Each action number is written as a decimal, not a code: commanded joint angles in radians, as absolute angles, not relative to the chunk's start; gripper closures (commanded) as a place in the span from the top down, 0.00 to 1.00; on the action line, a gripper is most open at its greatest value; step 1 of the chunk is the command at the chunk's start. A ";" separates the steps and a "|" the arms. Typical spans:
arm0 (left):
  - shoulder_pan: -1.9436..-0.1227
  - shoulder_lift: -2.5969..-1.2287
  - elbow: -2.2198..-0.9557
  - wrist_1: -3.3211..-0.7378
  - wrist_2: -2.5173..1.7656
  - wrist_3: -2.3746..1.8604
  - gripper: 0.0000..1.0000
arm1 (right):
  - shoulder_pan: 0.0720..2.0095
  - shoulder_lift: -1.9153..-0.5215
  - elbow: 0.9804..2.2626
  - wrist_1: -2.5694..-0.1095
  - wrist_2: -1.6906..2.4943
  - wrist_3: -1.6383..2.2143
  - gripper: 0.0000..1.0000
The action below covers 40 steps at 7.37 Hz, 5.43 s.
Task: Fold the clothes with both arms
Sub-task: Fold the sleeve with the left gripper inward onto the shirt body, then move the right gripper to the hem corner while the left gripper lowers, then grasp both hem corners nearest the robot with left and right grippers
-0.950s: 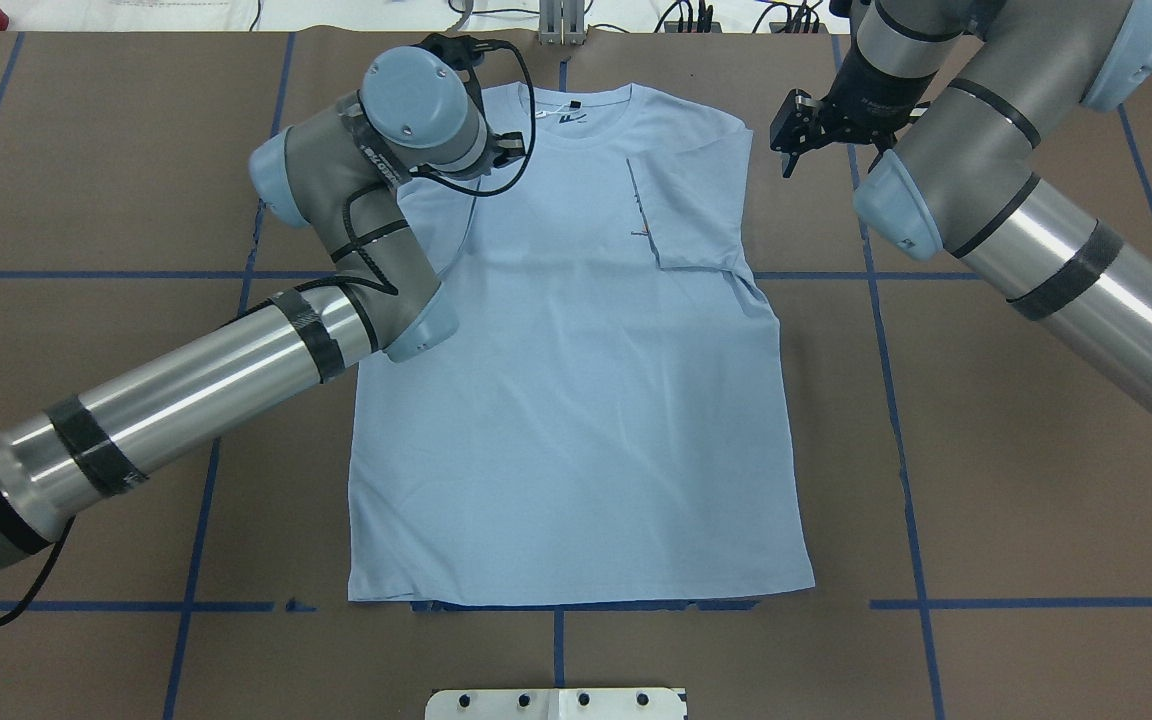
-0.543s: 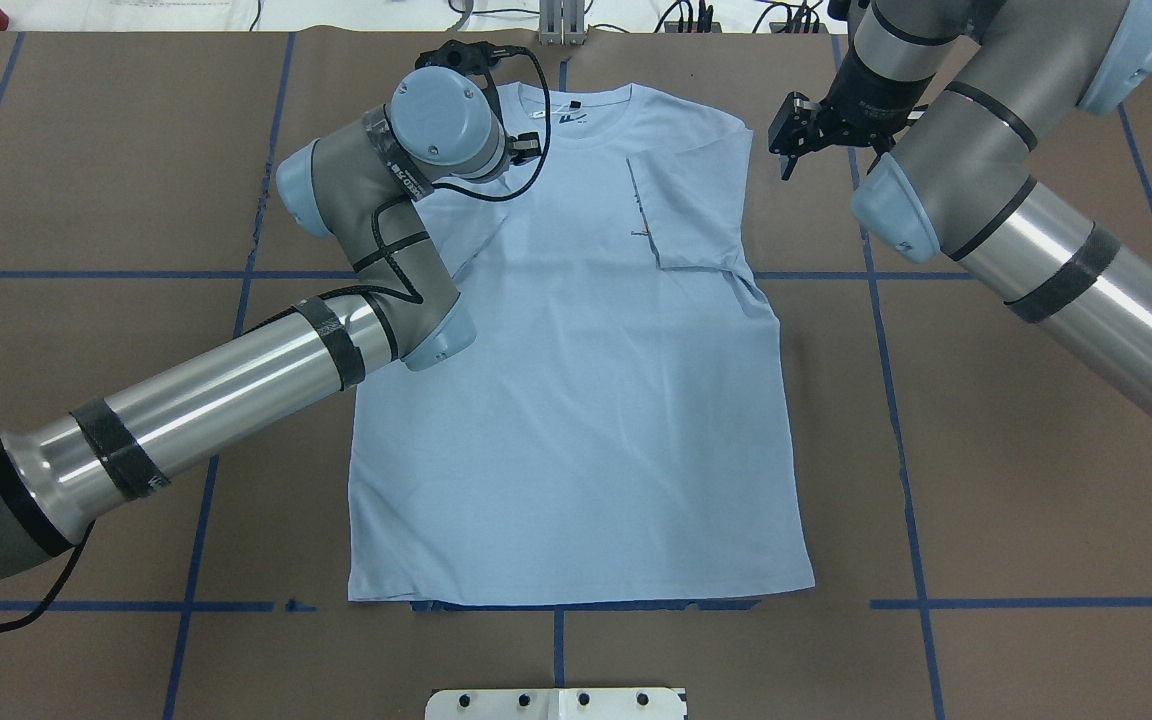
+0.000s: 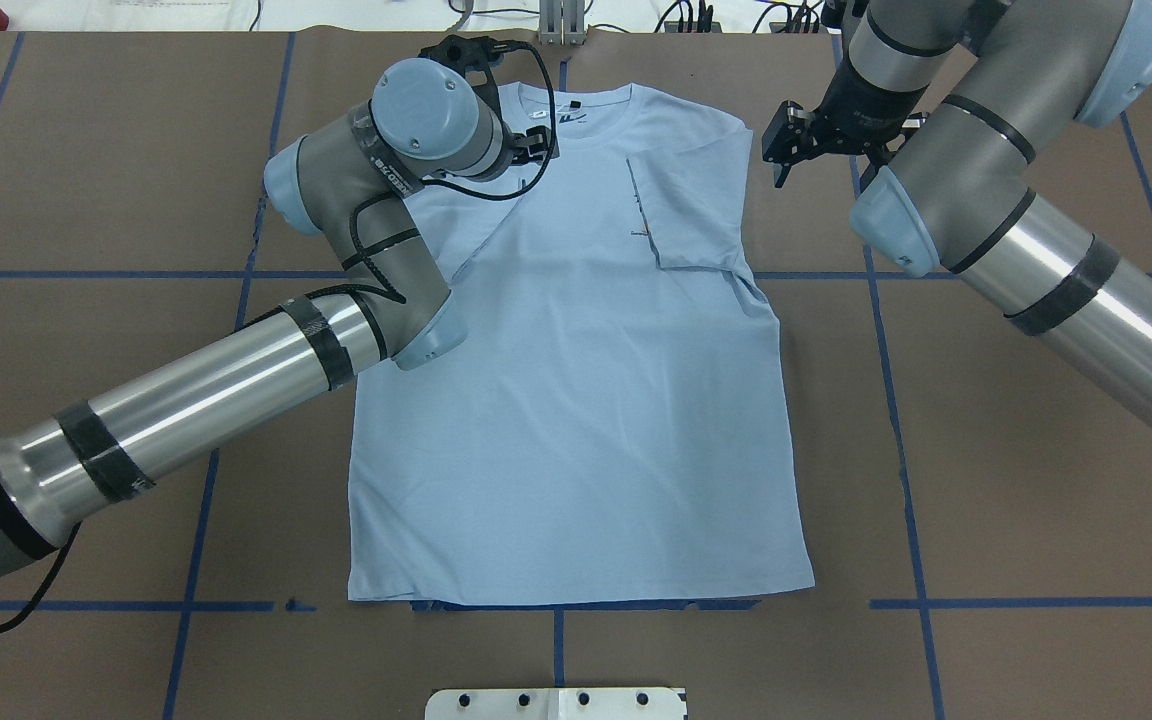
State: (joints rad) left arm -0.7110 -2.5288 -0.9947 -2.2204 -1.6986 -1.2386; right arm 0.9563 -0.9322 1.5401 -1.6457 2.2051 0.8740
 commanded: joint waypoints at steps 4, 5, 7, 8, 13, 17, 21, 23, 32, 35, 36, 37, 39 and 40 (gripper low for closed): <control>-0.718 -2.167 -1.669 -1.822 -1.816 -0.974 1.00 | 0.590 -1.288 1.935 -1.411 1.933 1.331 1.00; -0.719 -2.134 -1.739 -1.787 -1.836 -0.970 1.00 | 0.530 -1.345 1.971 -1.375 1.922 1.363 1.00; -0.716 -2.121 -1.784 -1.784 -1.839 -0.979 1.00 | 0.383 -1.496 2.012 -1.174 1.832 1.516 1.00; -0.716 -2.120 -1.802 -1.783 -1.839 -0.982 1.00 | 0.350 -1.517 2.025 -1.175 1.822 1.523 1.00; -0.718 -2.111 -1.813 -1.784 -1.839 -0.983 1.00 | 0.290 -1.539 1.988 -1.183 1.815 1.523 0.98; -0.718 -2.109 -1.812 -1.784 -1.838 -0.983 1.00 | 0.285 -1.531 1.991 -1.183 1.821 1.523 0.35; -0.716 -2.109 -1.807 -1.784 -1.838 -0.983 1.00 | 0.278 -1.537 1.999 -1.183 1.825 1.523 0.00; -0.716 -2.109 -1.801 -1.784 -1.844 -1.023 1.00 | 0.279 -1.528 2.005 -1.181 1.829 1.528 0.00; -0.251 -1.824 -2.019 -1.737 -1.681 -1.577 0.98 | 0.348 -1.529 2.092 -1.170 1.859 1.526 0.00; -0.238 -1.821 -2.007 -1.710 -1.657 -1.585 0.88 | 0.350 -1.525 2.092 -1.170 1.859 1.526 0.00; -0.236 -1.821 -1.999 -1.710 -1.657 -1.585 0.86 | 0.353 -1.525 2.092 -1.170 1.859 1.526 0.00; -0.232 -1.824 -1.988 -1.710 -1.657 -1.585 0.85 | 0.357 -1.528 2.092 -1.170 1.861 1.526 0.00; -0.232 -1.822 -1.980 -1.709 -1.657 -1.585 0.85 | 0.374 -1.525 2.092 -1.170 1.884 1.526 0.00; -0.230 -1.821 -1.979 -1.709 -1.657 -1.585 0.82 | 0.383 -1.526 2.092 -1.170 1.897 1.526 0.00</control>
